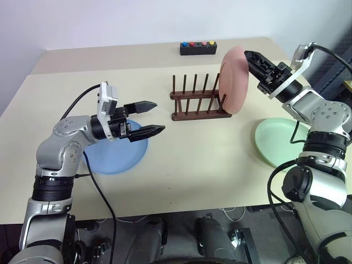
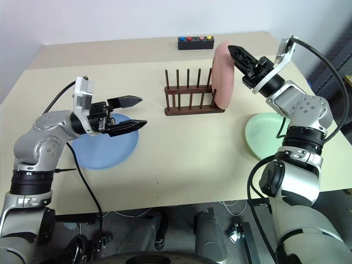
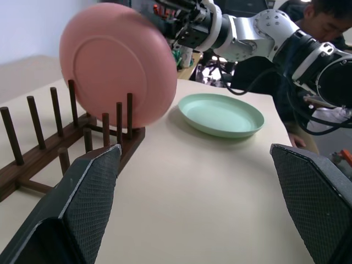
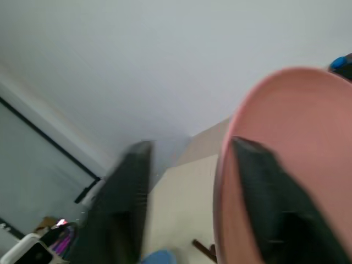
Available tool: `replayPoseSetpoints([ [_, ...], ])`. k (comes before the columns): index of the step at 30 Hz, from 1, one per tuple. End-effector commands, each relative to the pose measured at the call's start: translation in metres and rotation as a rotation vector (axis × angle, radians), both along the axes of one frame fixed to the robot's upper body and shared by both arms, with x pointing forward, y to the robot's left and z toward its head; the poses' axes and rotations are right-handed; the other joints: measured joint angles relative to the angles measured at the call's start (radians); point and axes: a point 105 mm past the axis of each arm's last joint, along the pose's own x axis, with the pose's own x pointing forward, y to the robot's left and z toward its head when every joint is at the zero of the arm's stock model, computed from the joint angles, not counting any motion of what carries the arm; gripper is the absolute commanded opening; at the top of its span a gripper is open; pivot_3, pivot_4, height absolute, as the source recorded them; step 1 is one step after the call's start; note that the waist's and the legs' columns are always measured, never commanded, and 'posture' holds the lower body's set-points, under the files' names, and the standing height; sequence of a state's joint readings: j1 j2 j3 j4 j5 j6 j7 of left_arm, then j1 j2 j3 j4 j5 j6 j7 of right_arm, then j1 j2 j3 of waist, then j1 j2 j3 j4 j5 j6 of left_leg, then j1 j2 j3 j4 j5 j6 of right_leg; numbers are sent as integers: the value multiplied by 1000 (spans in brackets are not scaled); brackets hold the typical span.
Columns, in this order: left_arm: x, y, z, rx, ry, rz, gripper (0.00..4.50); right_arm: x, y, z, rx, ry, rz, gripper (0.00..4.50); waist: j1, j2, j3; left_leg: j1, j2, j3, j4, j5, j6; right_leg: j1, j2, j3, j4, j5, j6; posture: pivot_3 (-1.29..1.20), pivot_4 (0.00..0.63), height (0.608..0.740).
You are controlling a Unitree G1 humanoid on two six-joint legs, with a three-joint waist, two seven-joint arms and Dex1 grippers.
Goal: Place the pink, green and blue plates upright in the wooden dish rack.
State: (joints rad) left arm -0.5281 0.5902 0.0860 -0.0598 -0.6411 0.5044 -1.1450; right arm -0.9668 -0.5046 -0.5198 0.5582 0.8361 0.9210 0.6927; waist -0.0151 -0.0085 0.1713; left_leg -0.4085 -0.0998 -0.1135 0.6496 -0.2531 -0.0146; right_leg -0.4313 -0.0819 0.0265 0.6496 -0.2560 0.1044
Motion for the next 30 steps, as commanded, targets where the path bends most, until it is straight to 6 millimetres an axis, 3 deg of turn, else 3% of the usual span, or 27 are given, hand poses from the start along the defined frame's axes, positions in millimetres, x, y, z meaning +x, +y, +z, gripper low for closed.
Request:
replayPoseSetpoints([
  [1, -3, -3, 9, 14, -41, -9, 4500, 0, -13, 29, -54, -118, -94, 4490, 1, 0, 0, 0, 0, 0, 0, 0, 0, 0, 0, 0, 0, 0, 0, 0, 150, 740],
  [10, -4, -5, 10, 7, -38, -24, 4500, -12, -50, 71, -29, -329, -288, 4490, 0, 0, 0, 0, 0, 0, 0, 0, 0, 0, 0, 0, 0, 0, 0, 0, 150, 740],
  [13, -3, -5, 10, 7, -41, -26, 4500, -21, -51, 72, -75, -375, -277, 4490, 2, 0, 0, 0, 0, 0, 0, 0, 0, 0, 0, 0, 0, 0, 0, 0, 150, 740],
  [16, -6, -7, 12, 7, -47, -47, 4500, -49, -34, 58, -222, -426, -93, 4490, 6, 0, 0, 0, 0, 0, 0, 0, 0, 0, 0, 0, 0, 0, 0, 0, 150, 740],
  [20, -13, -4, 18, -10, -58, -83, 4500, -78, -31, 29, -527, -471, -24, 4490, 4, 0, 0, 0, 0, 0, 1, -1, 2, 1, 0, 0, -1, 0, 0, 0, 150, 740],
  [23, -14, -5, 16, -12, -52, -94, 4500, -108, -32, -7, -688, -390, 150, 4490, 6, 0, 0, 0, 0, 0, 1, -3, 5, 1, 0, 0, 0, 0, 0, 0, 150, 740],
  [25, -15, -6, 16, -23, -45, -105, 4500, -111, -30, -23, -765, -377, 168, 4490, 4, 0, 0, 1, 0, 0, 1, -3, 5, 1, 0, -1, 0, 0, 0, 0, 150, 740],
  [30, -13, -12, 16, -23, -49, -121, 4500, -96, -11, -42, -777, -349, 208, 4490, -1, 1, -1, 4, 1, 3, 2, -3, 6, 3, 1, 2, 2, 0, 0, 0, 150, 740],
])
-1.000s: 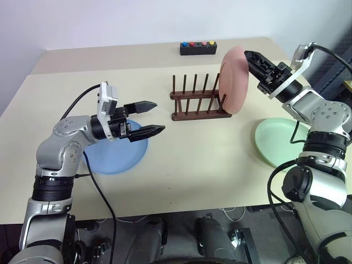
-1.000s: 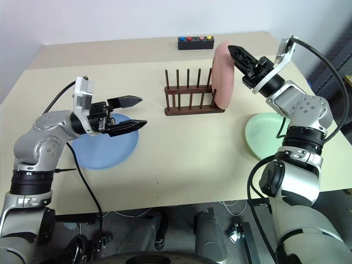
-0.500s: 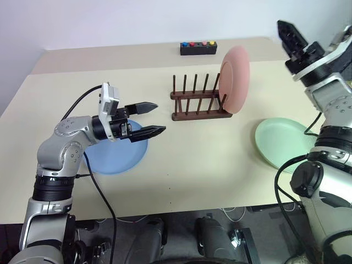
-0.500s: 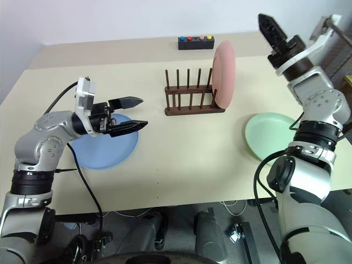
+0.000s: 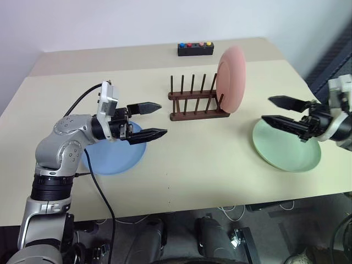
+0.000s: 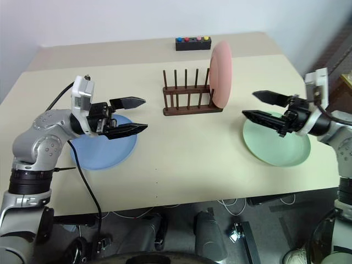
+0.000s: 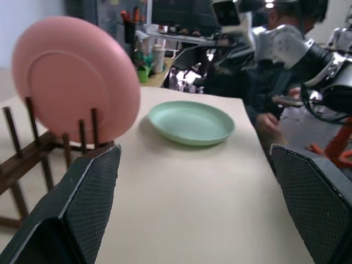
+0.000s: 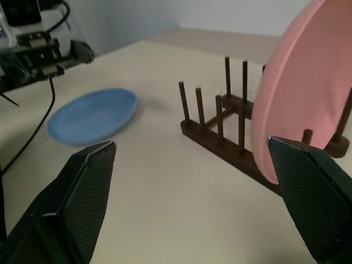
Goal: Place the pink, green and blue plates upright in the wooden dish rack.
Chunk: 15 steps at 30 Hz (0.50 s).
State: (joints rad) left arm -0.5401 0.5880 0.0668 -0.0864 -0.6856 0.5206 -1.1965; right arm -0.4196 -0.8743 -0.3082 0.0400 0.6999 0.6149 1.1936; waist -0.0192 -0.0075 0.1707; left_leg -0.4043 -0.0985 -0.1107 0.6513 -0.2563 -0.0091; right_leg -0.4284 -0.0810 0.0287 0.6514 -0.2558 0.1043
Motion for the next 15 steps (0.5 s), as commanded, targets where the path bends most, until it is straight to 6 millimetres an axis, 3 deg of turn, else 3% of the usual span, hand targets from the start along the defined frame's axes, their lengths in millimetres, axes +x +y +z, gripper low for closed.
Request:
replayPoseSetpoints([
  [1, -1, -2, 11, -11, -44, -16, 4500, 6, 17, 3, -33, -43, 48, 4490, 5, 0, 0, 0, 0, -1, 0, 0, 0, 0, 0, -1, 0, 0, 0, 0, 150, 740],
  [6, -2, -2, 12, -8, -48, -18, 4500, 20, 32, -8, -29, -41, 83, 4490, 12, 0, 0, -1, 0, -1, 0, 2, -3, 0, 0, -1, -1, 0, 0, 0, 150, 740],
  [15, -6, 2, 10, 1, -44, 11, 4500, 44, 28, -7, -25, -71, 35, 4490, 7, 0, 0, -2, 0, -1, 0, 2, -4, 0, 0, -1, -2, 0, 0, 0, 150, 740],
])
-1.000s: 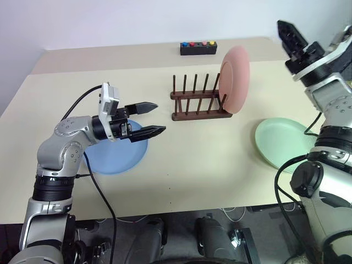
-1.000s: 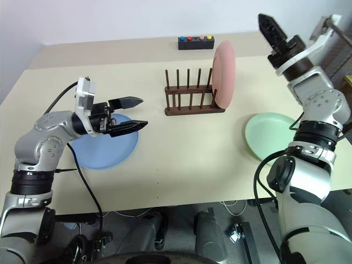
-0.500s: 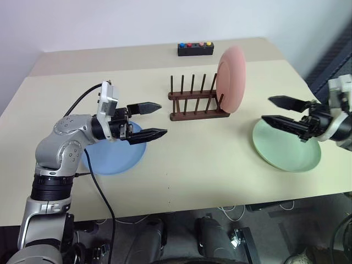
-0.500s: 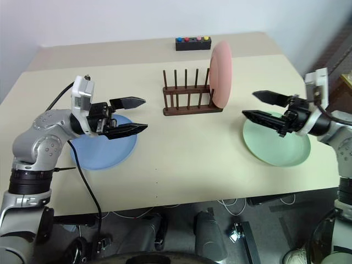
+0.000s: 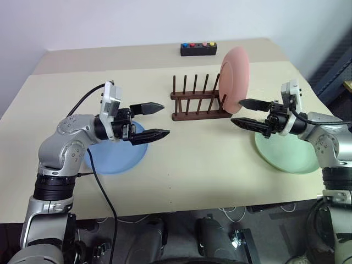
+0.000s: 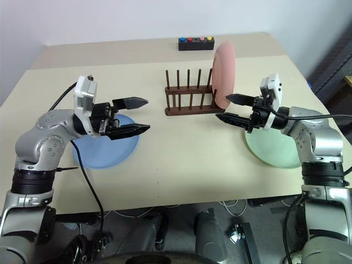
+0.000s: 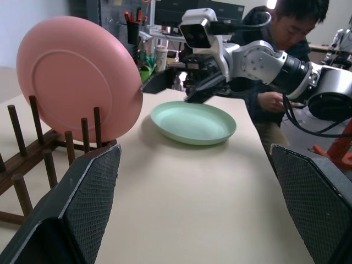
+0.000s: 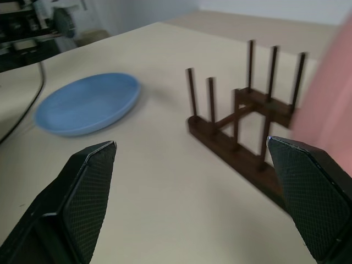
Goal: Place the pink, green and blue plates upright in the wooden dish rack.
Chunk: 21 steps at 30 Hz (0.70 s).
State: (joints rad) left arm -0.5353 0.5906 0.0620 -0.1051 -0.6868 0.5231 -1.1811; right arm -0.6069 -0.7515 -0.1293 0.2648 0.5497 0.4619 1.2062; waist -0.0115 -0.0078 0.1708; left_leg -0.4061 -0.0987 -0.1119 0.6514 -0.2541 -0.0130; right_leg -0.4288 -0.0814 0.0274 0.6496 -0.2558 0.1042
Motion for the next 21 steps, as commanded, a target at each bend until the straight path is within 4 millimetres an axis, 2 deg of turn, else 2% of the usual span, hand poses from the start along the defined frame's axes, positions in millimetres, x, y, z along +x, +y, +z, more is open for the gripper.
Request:
replayPoseSetpoints([
  [1, -5, 4, 9, -6, -37, 9, 4500, 4, 1, 14, 15, -59, 5, 4490, 0, 0, 0, 0, 0, 0, 0, 0, 0, 0, 0, 0, 0, 0, 0, 0, 150, 740],
  [5, -7, 5, 10, -8, -34, 15, 4500, -5, -1, 16, 16, -48, 42, 4490, 2, 0, 0, 0, 0, 0, 0, 0, 0, 0, 0, 0, 0, 0, 0, 0, 150, 740],
  [8, -4, 7, 7, -11, -23, 24, 4500, -4, -10, 18, 13, -56, -5, 4490, 2, 0, 0, 0, 0, 0, 0, 0, 0, 0, 0, 0, 0, 0, 0, 0, 150, 740],
  [11, -5, 5, 7, -9, -23, 14, 4500, -15, -18, 13, -38, -40, 3, 4490, 5, 0, 0, 0, 0, 0, 0, 0, 0, 0, 0, 0, 0, 0, 0, 0, 150, 740],
  [13, -7, 3, 7, -4, -28, 1, 4500, -24, -27, 0, -143, -14, -13, 4490, 7, 0, 0, 0, 0, 0, 0, 0, 0, 0, 0, 0, -1, 0, 0, 0, 150, 740],
  [18, -17, 2, 6, 25, -38, -66, 4500, -50, -61, -48, -529, 76, -79, 4490, 11, 0, 0, 0, 0, 0, 0, -2, 3, 0, 0, 0, -1, 0, 0, 0, 150, 740],
  [21, -23, 3, -1, 83, -54, -97, 4500, -62, -68, -56, -636, 86, -126, 4490, 7, 0, 0, 0, 0, 0, 0, -2, 3, 0, 0, 0, 0, 0, 0, 0, 150, 740],
])
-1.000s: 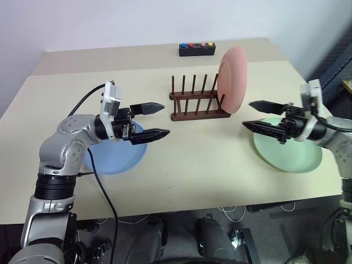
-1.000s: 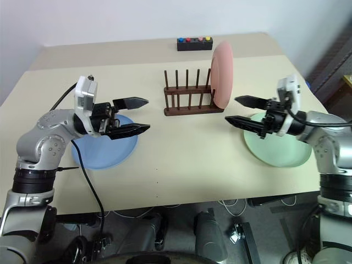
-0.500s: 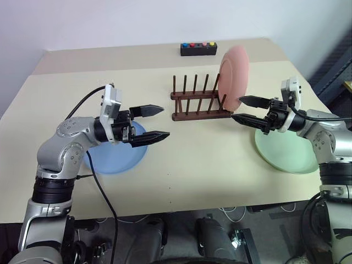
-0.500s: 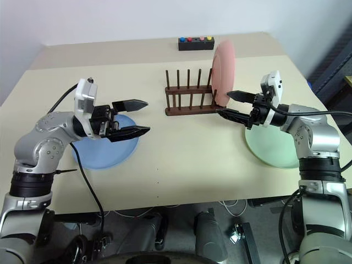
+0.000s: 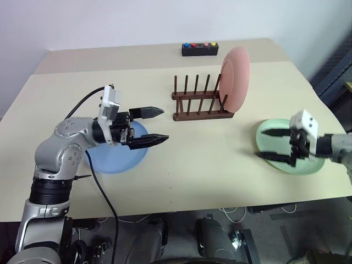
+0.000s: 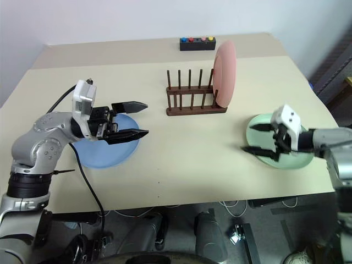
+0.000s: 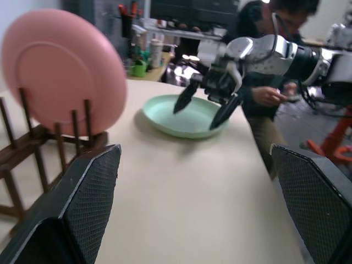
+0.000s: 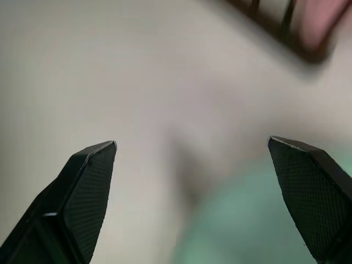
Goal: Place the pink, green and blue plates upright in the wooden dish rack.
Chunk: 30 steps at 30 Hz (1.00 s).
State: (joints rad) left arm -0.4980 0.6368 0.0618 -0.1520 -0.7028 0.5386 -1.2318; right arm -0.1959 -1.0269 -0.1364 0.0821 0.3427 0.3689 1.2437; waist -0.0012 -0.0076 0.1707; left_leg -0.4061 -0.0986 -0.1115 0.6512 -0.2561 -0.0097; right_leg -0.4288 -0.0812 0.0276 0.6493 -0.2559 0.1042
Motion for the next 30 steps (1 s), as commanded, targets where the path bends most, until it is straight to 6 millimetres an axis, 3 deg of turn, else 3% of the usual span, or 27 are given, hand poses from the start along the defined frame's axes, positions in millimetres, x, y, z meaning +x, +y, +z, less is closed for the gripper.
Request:
replayPoseSetpoints([
  [1, -11, -1, -1, 65, -78, -53, 4500, -5, -3, 11, -179, -101, 5, 4490, -5, 1, 0, 0, 0, 0, 0, 0, 0, 0, 0, 0, 0, 0, 0, 0, 150, 740],
  [7, -13, -5, -17, 157, -193, -83, 4500, -8, -24, -4, -379, -136, -71, 4490, -3, 1, 0, 0, 0, 0, 0, 0, 0, 1, 0, 0, 0, 0, 0, 0, 150, 740],
  [8, -12, -6, -18, 161, -206, -87, 4500, -10, -25, -8, -401, -128, -66, 4251, 0, 1, 0, 0, 0, 0, 0, 0, 0, 1, 0, 0, 0, 0, 0, 0, 150, 740],
  [11, -11, -8, -15, 149, -250, -92, 4500, -11, -31, -16, -451, -107, -77, 3173, 8, 1, 0, 0, 0, 0, 0, 0, 0, 1, 0, 0, 0, 0, 0, 0, 150, 740],
  [16, -10, -8, -15, 145, -260, -87, 4500, -7, -31, -9, -444, -120, -84, 631, 12, 0, 0, 1, 0, 0, 1, 0, 0, 2, 0, 0, -1, 0, 0, 0, 150, 740],
  [17, -9, -8, -15, 140, -257, -82, 4500, -5, -28, -1, -404, -128, -86, 156, 11, 0, -1, 1, 0, 0, 1, 0, 0, 2, 0, 0, -1, 0, 0, 0, 150, 740],
  [20, -8, -8, -14, 132, -257, -69, 4500, 2, -22, 26, -309, -194, -104, 61, 8, 0, -1, 2, 0, 0, 1, 0, 0, 3, 0, 0, -1, 0, 0, 0, 150, 740],
  [21, -7, -8, -13, 126, -260, -62, 4500, 9, -23, 41, -250, -234, -144, 61, 8, 0, -1, 2, 0, 0, 1, 0, 0, 3, 0, 0, -1, 0, 0, 0, 150, 740],
  [24, -5, -7, -8, 103, -272, -37, 4500, 47, -33, 112, -69, -503, -327, 61, -2, 2, 1, 2, 0, 1, 1, 0, 0, 3, 0, 1, -1, 0, 0, 0, 150, 740],
  [26, -4, -8, -6, 92, -272, -30, 4500, 63, -34, 142, -7, -625, -400, 61, -8, 2, 1, 2, 0, 1, 0, 0, 0, 3, -1, 1, -1, 0, -1, 0, 150, 740],
  [30, -1, -9, -7, 98, -277, -9, 4500, 90, -19, 193, 138, -841, -479, 61, -10, 2, 1, 2, 1, -1, -3, 2, -4, 1, 0, -1, -2, 0, -1, 0, 150, 740],
])
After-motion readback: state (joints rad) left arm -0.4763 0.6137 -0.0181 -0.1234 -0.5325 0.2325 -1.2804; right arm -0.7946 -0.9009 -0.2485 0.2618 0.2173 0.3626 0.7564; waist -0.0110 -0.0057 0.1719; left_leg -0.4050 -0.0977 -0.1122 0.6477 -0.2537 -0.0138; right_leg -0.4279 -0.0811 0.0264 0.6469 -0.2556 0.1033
